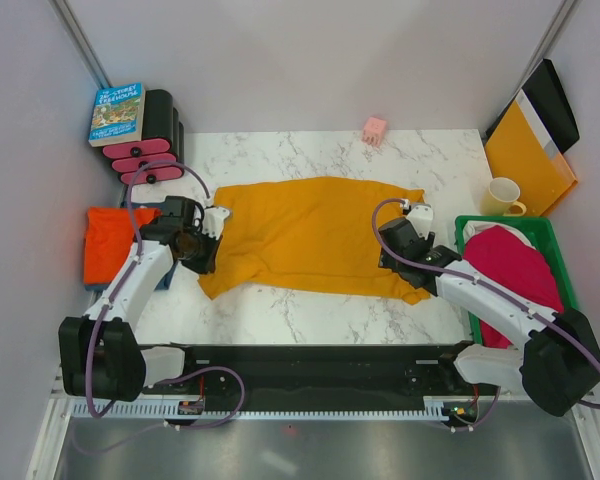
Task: Fold and stack the t-shirts
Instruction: Flatten out the tshirt
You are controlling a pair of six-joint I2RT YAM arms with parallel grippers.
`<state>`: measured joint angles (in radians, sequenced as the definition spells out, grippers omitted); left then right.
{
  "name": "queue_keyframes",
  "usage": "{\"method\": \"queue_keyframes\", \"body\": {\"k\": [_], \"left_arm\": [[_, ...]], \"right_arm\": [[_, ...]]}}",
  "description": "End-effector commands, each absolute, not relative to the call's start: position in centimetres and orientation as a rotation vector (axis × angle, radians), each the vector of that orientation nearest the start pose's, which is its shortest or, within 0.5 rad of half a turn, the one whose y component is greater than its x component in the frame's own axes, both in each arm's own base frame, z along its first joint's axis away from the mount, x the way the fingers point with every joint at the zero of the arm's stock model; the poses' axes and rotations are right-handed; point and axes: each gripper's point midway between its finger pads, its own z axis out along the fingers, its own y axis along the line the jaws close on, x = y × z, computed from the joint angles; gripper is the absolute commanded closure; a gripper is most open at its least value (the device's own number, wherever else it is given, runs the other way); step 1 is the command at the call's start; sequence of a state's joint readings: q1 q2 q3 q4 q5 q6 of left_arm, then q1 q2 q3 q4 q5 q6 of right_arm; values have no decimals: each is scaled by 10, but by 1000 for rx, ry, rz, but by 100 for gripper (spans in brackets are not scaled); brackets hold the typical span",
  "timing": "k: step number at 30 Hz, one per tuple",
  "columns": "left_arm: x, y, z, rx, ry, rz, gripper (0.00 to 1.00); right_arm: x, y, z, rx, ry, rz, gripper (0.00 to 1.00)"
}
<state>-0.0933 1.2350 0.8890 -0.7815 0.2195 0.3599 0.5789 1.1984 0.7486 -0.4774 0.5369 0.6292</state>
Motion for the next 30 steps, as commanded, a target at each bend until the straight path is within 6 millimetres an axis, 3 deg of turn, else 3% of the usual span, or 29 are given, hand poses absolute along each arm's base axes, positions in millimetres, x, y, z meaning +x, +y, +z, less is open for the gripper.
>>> {"method": "queue_keyframes", "body": {"k": [1,10,14,18,19,20,23,26,30], "left_arm": [[252,-53,95,653,2593,-255,86],[251,-54,84,661,2618,-279,80],[252,-55,83,657,2617,-281,98],[253,-55,82,653,2621,-280,98],[252,-54,80,659,2630,-280,94],[252,-53,77,658,2643,-271,80],[247,-47,56,682,2708,-246,54],[244,-43,39,697,2745,-227,49],[248,-39,33,702,2741,-199,49]], "right_arm": [[292,111,115,308,2261,-20,31],[289,108,113,311,2262,-30,31],[287,106,113,314,2258,-34,31],[286,103,114,319,2251,-42,31],[285,103,115,319,2251,-43,31],[284,101,114,323,2252,-47,31],[281,100,112,332,2253,-42,31],[279,99,113,338,2248,-36,31],[275,95,115,344,2244,-42,31]]}}
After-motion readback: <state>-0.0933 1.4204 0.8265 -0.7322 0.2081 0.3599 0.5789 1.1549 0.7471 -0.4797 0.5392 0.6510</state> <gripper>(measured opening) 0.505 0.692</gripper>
